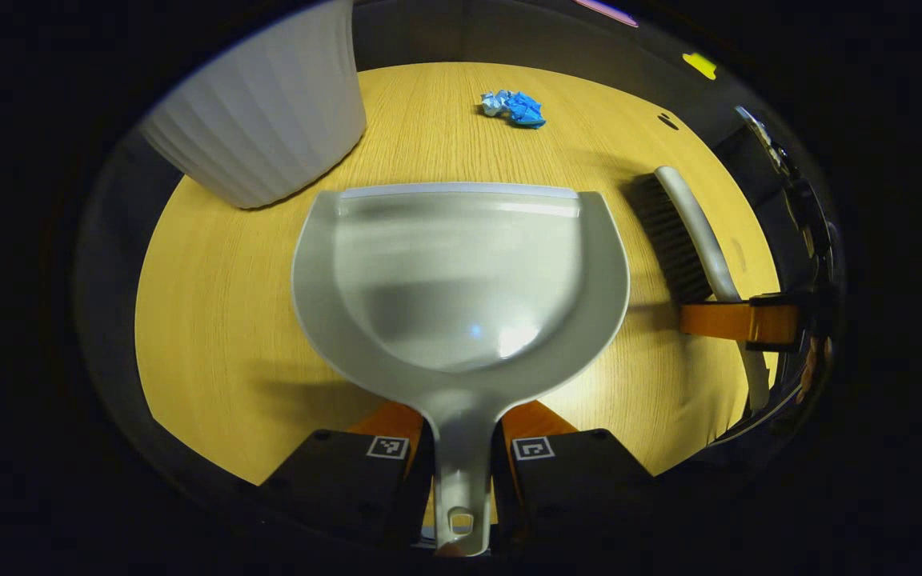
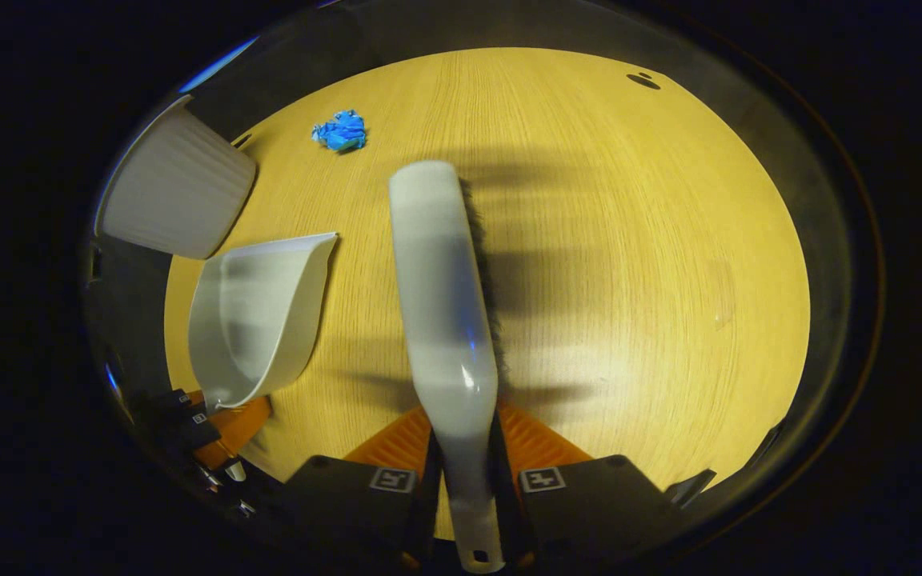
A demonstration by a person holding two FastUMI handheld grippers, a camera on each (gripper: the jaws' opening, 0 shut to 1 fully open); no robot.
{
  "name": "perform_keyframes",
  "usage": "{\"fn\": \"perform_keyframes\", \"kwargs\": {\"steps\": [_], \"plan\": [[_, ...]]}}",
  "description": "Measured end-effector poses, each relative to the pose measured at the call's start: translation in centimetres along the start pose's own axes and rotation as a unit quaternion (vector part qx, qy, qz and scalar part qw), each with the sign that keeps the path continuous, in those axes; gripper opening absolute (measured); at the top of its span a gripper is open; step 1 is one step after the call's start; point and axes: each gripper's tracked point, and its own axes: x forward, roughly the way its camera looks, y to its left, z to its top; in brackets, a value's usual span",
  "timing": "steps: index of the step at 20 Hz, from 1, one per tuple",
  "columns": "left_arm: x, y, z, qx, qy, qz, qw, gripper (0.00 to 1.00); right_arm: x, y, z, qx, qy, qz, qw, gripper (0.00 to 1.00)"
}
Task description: Pick up the small broom and dustpan from the desktop, sweep the trash into the dustpan with the broom, and then empty the trash into the garbage bin.
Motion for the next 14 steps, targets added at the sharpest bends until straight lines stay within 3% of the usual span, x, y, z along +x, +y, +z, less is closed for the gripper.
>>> {"fn": "perform_keyframes", "kwargs": {"steps": [1,2,4,6,9,14], "plan": [[0.0,0.0,0.0,0.0,0.001,0.0,1.0,0.31,-0.1,-0.2,0.2,-0.011,0.002,0.0,1.0,0.35],[0.0,0.0,0.0,0.001,0.001,0.0,1.0,0.31,-0.2,-0.2,0.5,-0.025,0.006,0.002,1.0,0.28],[0.0,0.0,0.0,0.01,0.008,-0.004,1.0,0.31,-0.3,-0.3,1.8,-0.054,0.006,0.008,0.999,0.33],[-0.2,0.4,-0.2,0.034,0.022,-0.013,0.999,0.31,-0.3,-1.1,4.2,-0.08,0.005,0.003,0.997,0.28],[-0.2,1.5,-0.1,0.069,0.038,-0.009,0.997,0.31,-0.7,-2.1,10.0,-0.114,-0.011,-0.008,0.993,0.28],[-0.3,3.0,0.9,0.106,0.06,0.0,0.993,0.31,0.3,-0.6,19.4,-0.174,-0.033,-0.005,0.984,0.28]]}}
